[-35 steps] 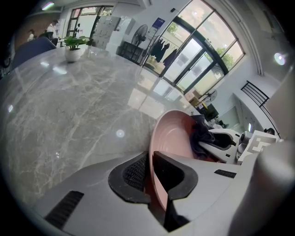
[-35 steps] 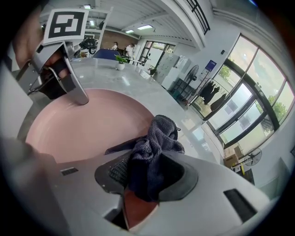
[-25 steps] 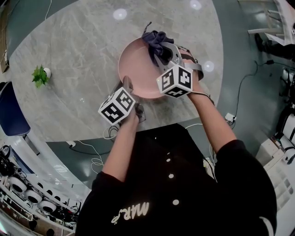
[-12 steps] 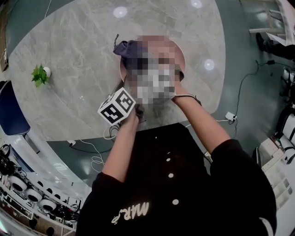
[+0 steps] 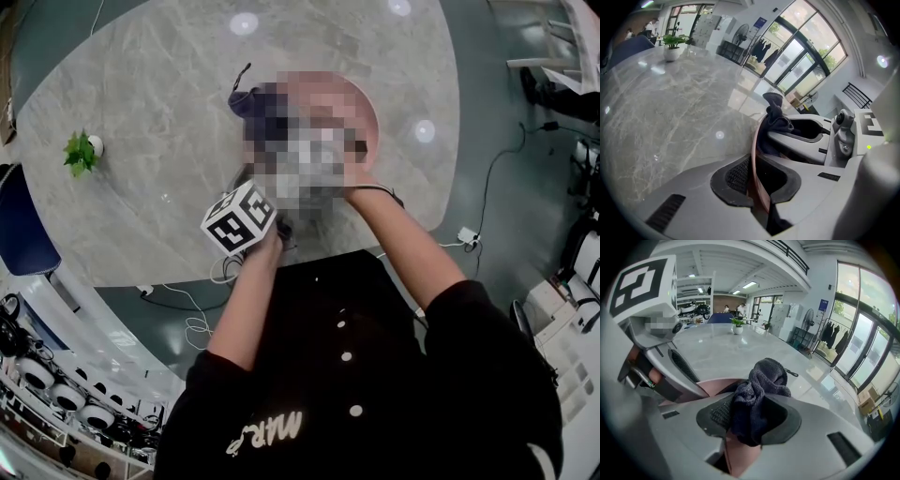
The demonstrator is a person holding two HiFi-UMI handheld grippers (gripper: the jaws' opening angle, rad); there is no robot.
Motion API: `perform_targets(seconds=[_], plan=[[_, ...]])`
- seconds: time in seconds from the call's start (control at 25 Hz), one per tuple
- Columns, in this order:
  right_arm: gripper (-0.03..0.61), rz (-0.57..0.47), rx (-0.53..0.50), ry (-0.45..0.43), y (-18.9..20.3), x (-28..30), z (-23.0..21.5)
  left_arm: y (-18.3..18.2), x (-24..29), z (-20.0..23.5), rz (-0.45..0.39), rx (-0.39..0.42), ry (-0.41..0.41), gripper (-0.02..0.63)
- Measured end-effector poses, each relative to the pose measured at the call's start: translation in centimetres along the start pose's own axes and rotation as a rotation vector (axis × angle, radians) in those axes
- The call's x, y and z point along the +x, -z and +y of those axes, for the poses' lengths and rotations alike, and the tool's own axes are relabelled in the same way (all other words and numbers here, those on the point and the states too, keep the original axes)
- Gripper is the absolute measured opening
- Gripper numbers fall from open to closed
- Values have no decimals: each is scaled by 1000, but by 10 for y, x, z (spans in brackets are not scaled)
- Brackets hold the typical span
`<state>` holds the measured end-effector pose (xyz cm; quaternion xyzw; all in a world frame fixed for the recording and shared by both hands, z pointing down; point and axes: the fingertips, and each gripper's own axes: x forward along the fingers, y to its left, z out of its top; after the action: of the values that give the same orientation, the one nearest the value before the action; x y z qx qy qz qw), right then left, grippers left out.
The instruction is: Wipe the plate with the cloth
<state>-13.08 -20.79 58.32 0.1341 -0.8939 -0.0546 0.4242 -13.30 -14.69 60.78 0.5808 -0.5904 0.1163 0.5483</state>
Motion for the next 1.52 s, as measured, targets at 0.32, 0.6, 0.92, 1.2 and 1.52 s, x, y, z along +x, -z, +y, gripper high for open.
perform_targets(seconds=[0.32,0.6,0.92,1.2,1.52], plan=[[143,35,4,-18,5,-2,-2,-5,0,4,-36,-102,7,48],[141,60,-21,-25,17,-12,-4,-9,-2,4,-59,-80,-21,49],[141,78,-20,-15,33,-25,-7,-9,-3,4,-74,-74,-40,51],[141,110,-10,-14,53,-38,-11,-8,-2,5,-73,-93,-47,52],[141,148,3,-7,76,-57,-13,-9,-2,5,-73,-97,-53,52]])
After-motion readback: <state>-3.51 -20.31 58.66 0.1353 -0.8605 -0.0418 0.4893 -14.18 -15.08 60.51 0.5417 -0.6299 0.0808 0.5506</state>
